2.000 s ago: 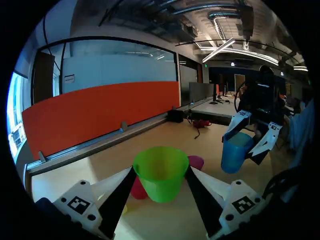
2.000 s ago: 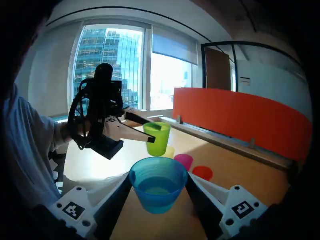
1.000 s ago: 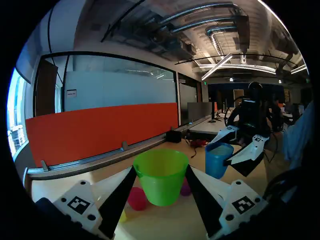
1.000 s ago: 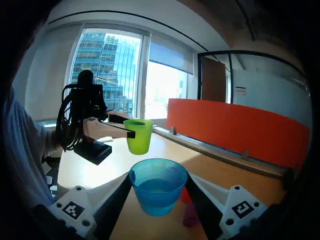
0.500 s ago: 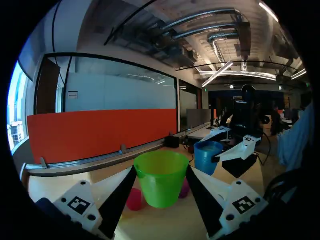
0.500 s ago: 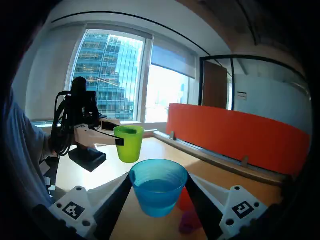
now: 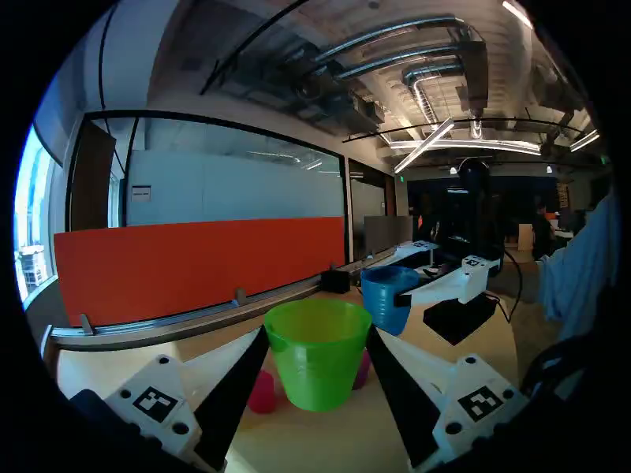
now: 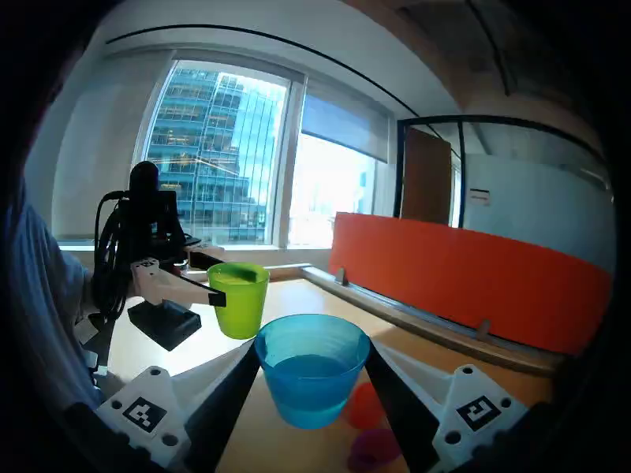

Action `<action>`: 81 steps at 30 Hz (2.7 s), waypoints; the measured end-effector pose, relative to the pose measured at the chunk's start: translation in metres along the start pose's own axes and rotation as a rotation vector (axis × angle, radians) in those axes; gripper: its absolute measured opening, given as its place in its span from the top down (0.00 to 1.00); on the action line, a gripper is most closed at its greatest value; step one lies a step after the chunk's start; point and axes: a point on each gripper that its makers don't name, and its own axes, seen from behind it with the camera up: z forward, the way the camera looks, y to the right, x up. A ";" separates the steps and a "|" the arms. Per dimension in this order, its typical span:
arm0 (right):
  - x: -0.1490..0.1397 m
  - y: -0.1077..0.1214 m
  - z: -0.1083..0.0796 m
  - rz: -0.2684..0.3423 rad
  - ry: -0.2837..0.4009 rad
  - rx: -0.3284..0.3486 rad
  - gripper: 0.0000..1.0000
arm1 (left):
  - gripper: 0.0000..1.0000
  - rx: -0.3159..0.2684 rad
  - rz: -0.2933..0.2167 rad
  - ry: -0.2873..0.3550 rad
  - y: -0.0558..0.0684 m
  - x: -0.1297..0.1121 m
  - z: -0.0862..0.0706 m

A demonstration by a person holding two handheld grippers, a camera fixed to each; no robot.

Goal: Pour water

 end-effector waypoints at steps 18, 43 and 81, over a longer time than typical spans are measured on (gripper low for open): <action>0.024 -0.002 0.007 -0.100 0.010 0.017 0.08 | 0.12 -0.021 0.001 -0.032 0.014 -0.016 -0.004; 0.057 0.003 0.016 -0.262 0.020 0.013 0.08 | 0.13 -0.073 0.025 -0.098 0.035 -0.044 0.000; 0.100 0.016 0.034 -0.649 0.003 -0.009 0.08 | 0.13 -0.099 -0.003 -0.051 0.045 -0.029 0.011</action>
